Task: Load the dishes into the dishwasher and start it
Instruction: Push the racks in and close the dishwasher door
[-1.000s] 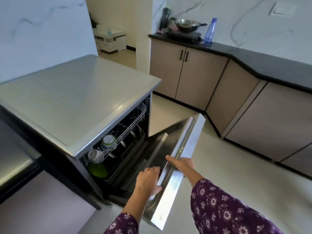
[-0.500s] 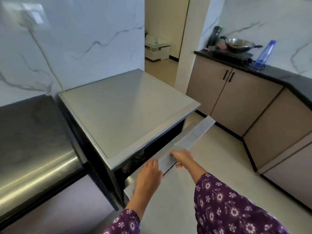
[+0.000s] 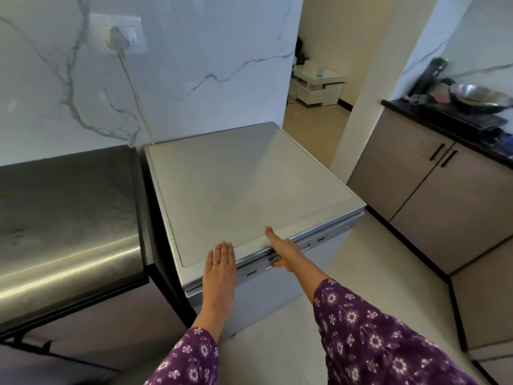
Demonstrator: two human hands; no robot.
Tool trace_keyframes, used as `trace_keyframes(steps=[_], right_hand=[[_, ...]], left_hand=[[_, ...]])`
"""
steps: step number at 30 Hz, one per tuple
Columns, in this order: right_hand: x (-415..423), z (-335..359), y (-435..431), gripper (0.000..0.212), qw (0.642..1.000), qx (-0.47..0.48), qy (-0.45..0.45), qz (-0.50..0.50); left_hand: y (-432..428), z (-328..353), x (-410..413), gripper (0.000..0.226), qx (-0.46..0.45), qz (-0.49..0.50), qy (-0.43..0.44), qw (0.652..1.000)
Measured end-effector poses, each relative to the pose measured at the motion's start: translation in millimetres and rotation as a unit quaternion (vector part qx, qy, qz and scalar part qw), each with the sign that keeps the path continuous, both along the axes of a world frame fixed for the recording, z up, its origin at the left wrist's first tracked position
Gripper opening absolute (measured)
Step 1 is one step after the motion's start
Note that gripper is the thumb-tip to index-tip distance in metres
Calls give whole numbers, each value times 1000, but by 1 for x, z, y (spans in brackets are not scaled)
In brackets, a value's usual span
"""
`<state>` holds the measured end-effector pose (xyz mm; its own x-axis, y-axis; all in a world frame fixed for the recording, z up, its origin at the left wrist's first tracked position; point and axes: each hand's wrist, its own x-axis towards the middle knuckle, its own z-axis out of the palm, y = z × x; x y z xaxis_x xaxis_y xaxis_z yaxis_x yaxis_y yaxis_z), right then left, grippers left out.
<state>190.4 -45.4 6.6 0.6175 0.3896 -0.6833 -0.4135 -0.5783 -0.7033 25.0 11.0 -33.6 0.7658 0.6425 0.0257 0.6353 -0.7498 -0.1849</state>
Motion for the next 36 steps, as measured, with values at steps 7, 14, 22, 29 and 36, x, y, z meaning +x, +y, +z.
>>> trace_keyframes(steps=[7,14,22,29,36], right_hand=[[4,1,11,36,999,-31,-19,4],[6,-2,11,31,999,2,-6,-50],[8,-5,8,41,998,19,-3,-65],[9,-5,5,35,999,1,-33,-14],[-1,7,3,41,993,-46,-76,76]], left_hand=[[-2,4,5,74,-24,11,-2,1000],[3,1,7,83,-32,20,-41,998],[9,-3,10,87,-47,13,-57,997],[1,16,9,80,-73,22,-44,996],[16,38,5,86,-241,51,-66,967]])
